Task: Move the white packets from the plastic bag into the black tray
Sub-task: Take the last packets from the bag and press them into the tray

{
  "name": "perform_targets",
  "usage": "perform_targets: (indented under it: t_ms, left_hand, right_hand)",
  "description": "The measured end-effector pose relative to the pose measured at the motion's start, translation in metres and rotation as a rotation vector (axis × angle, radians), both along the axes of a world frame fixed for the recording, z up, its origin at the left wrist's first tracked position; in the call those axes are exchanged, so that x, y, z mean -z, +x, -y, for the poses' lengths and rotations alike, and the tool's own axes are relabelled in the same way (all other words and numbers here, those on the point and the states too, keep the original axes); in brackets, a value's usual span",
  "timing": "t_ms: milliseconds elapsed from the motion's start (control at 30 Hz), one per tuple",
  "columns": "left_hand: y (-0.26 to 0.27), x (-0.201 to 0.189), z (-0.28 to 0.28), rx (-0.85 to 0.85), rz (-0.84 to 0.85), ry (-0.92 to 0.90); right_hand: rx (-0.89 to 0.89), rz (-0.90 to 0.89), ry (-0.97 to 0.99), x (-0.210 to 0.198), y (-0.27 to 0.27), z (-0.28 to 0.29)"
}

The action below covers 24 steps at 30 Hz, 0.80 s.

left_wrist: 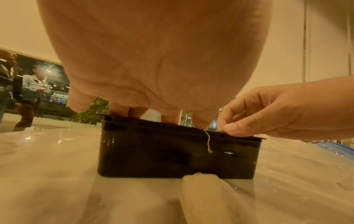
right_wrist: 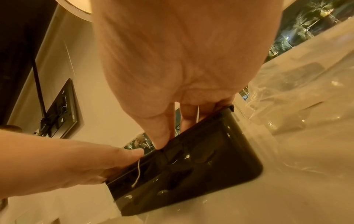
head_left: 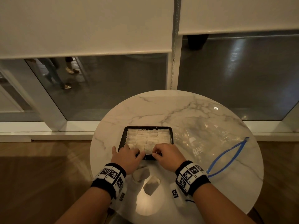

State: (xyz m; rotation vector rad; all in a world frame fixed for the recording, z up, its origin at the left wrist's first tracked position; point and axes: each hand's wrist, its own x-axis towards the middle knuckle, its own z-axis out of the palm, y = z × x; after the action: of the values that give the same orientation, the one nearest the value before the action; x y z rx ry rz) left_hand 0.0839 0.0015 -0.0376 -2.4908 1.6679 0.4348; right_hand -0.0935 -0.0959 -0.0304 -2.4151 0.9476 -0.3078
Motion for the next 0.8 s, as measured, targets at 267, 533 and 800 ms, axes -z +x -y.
perform_targets:
  t_ms: [267, 533, 800]
  left_hand:
    - [-0.013, -0.009, 0.005, 0.098, 0.132, -0.025]
    - [-0.022, -0.009, 0.005, -0.066, 0.061, 0.041]
    - [-0.028, -0.023, -0.007, -0.072, 0.121, -0.198]
  right_hand:
    - [0.015, 0.040, 0.062, 0.001, 0.001, -0.002]
    - [0.032, 0.108, 0.128, 0.003, -0.001, -0.003]
    - [0.019, 0.091, 0.108, 0.002, -0.005, -0.004]
